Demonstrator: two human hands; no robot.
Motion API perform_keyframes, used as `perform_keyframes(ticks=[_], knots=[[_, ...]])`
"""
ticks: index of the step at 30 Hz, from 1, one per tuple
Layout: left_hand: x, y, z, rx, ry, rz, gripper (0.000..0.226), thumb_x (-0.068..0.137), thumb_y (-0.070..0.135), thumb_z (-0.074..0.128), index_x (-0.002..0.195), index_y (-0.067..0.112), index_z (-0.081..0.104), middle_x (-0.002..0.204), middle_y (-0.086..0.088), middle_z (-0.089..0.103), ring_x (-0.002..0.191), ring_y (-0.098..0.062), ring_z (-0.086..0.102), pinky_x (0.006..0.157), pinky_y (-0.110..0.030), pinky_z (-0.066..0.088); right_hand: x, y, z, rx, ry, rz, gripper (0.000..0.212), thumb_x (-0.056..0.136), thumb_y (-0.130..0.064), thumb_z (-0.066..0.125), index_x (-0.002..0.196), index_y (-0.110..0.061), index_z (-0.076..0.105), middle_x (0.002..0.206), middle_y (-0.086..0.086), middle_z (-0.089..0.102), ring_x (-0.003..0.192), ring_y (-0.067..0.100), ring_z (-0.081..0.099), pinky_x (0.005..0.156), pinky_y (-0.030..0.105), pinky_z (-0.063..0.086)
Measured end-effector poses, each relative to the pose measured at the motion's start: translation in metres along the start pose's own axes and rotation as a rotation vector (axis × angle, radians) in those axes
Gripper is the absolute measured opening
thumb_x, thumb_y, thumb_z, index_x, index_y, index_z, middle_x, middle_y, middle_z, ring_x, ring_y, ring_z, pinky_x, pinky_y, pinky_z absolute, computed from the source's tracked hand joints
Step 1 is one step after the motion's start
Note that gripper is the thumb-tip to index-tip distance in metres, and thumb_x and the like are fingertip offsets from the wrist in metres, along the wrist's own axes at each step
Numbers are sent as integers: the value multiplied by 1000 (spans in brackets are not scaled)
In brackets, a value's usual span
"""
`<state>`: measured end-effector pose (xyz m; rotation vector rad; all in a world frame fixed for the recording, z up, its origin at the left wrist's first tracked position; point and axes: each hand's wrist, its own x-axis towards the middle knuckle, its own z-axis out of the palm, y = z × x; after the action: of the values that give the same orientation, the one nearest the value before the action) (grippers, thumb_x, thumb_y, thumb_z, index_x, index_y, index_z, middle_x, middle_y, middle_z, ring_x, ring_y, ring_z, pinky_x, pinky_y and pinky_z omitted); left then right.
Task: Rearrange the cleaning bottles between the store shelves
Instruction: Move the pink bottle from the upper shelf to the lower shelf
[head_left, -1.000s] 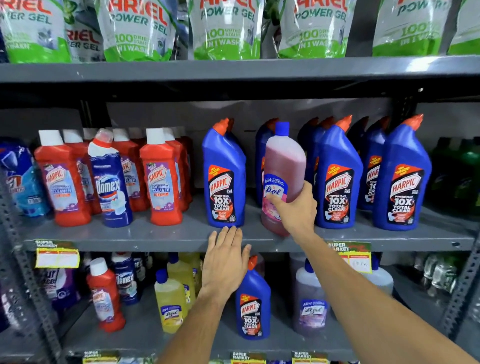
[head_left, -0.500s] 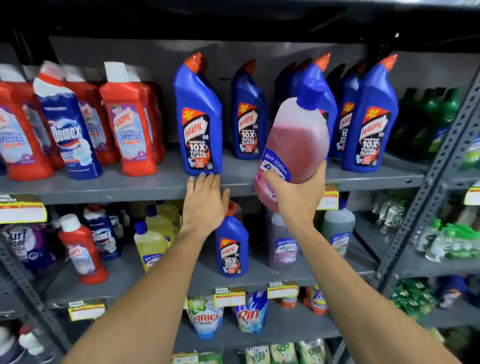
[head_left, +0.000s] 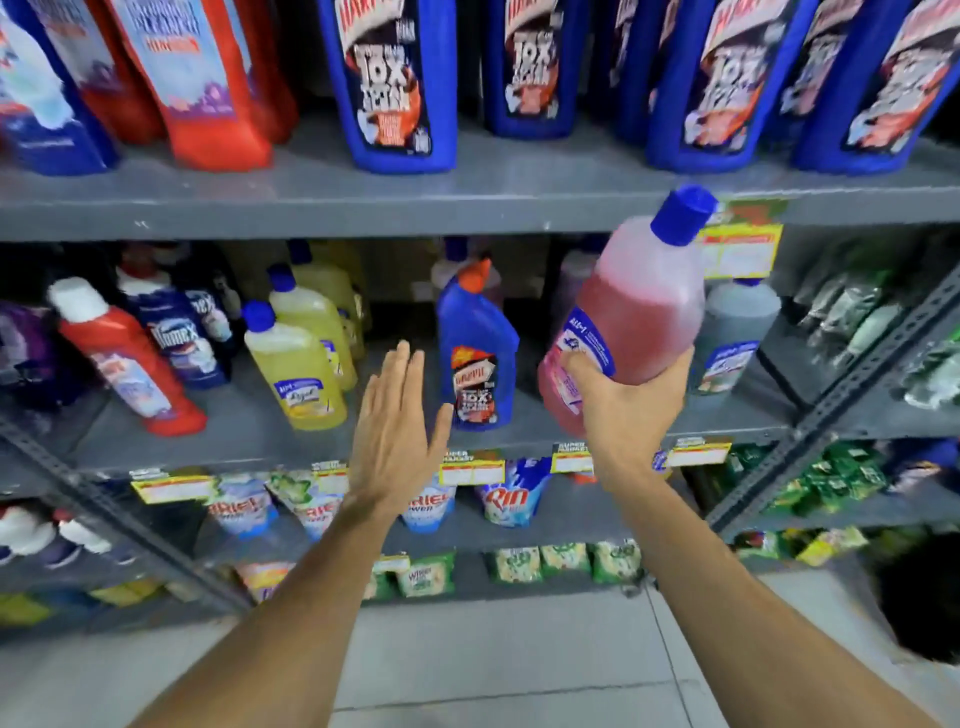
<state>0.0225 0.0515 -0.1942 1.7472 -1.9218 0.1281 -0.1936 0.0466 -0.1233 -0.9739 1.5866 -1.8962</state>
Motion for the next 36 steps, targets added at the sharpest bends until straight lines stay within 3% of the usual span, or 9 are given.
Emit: perform_keyframes(ticks=[4,7,10,13,16,21,29,33,36], knots=[[-12,-35,47,35,-327,-98,74,100,50,33,156,6,12,166,-13,8,154,-27,6,125,-41,6,-3,57,18,-50,-65,65,63,58,-26,86,110,-39,53,99,-16,68,80,-14,65,68,4,49],[-9,-50,74,32,-511,-99,73,101,49,28,156,6,6,167,-12,1,154,-24,-3,124,-40,-2,-6,88,33,-89,-91,69,65,62,-23,87,111,-42,48,102,-17,65,86,-11,65,69,0,46],[4,-58,95,70,-610,-98,74,102,49,26,156,5,3,167,-14,-4,154,-25,-7,123,-41,-5,-8,110,47,-132,-109,57,68,67,-22,87,118,-40,45,114,-2,67,97,15,68,78,8,50],[8,-68,109,96,-690,-123,75,101,50,25,156,5,-1,166,-14,-9,153,-28,-10,123,-43,-6,-4,121,57,-145,-126,51,69,70,-23,86,125,-33,47,122,3,65,104,22,67,87,22,56],[-2,-75,117,122,-638,-88,74,102,51,22,156,6,-1,166,-14,-8,153,-30,-8,123,-46,-5,3,121,62,-189,-176,67,73,75,-23,85,135,-19,44,129,7,63,112,24,66,91,19,55],[-3,-73,120,89,-589,-118,71,102,48,23,157,8,2,167,-10,-4,154,-28,-5,123,-45,-4,2,126,51,-358,-257,110,69,81,-22,84,137,-9,46,131,12,61,121,30,59,104,47,49],[-3,-73,121,78,-590,-133,71,102,48,21,157,9,0,167,-9,-4,154,-26,-7,122,-44,-7,10,133,57,-541,-311,195,61,81,-27,85,129,-9,52,125,11,66,113,30,64,94,35,52],[-3,-75,122,80,-607,-139,70,102,50,17,157,11,-4,167,-7,-8,153,-24,-11,121,-42,-10,18,135,65,-586,-311,224,61,80,-26,86,127,-5,53,125,16,68,113,35,65,94,42,53],[-3,-75,122,65,-607,-142,70,102,49,17,157,12,-4,167,-6,-9,153,-23,-12,121,-42,-10,19,141,60,-643,-358,272,56,82,-24,84,126,-2,57,126,16,69,111,35,66,89,37,52]])
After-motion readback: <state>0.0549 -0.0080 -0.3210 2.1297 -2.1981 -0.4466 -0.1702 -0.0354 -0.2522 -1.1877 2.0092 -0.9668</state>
